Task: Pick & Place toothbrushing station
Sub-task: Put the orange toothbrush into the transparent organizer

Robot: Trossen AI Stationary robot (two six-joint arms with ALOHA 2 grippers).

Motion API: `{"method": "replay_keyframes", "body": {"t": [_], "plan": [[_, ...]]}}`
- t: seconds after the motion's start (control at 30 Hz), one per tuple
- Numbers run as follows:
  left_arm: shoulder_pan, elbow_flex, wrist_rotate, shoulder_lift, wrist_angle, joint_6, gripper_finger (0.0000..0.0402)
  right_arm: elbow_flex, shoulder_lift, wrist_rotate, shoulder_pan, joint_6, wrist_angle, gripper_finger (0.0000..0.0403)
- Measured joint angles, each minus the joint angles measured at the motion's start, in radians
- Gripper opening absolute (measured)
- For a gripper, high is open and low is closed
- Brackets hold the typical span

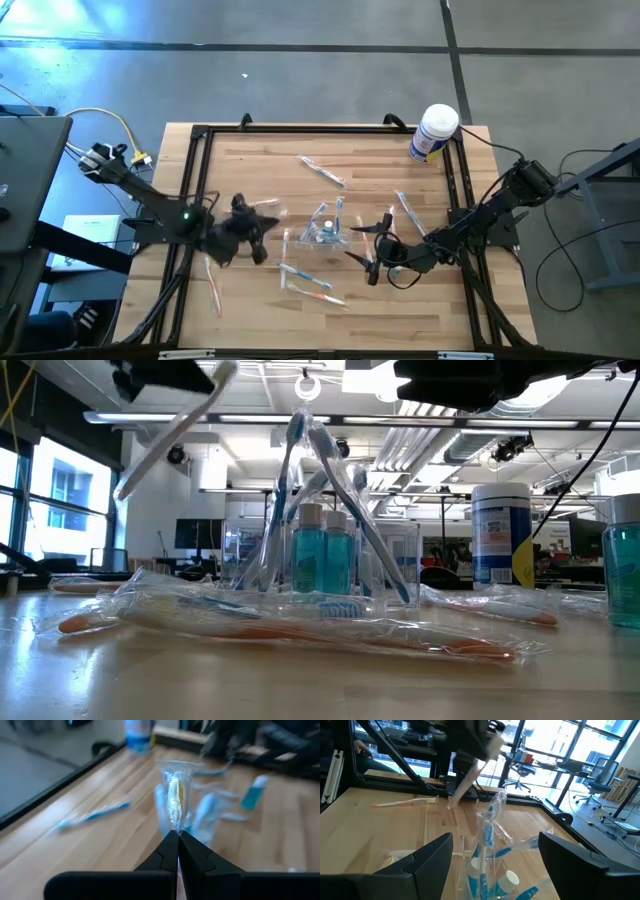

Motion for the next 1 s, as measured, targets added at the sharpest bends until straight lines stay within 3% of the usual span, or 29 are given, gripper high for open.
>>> {"method": "replay_keyframes", "body": {"t": [0.17,0.33,0.8,1.0], "plan": [[-0.073,0.0,-0.125,0.098,0.243,0.124,0.0002,0.0,0.0,0.0,0.0,0.0,0.0,0.0286],[-0.05,0.0,-0.2,0.186,0.43,0.294,0.0002,0.0,0.0,0.0,0.0,0.0,0.0,0.0286],[0.125,0.001,0.099,0.21,0.597,0.382,0.0002,0.0,0.0,0.0,0.0,-0.006,0.0,0.0286],[0.138,-0.003,0.121,0.245,0.603,0.357,0.0002,0.0,0.0,0.0,0.0,-0.001,-0.009,0.0286]]}}
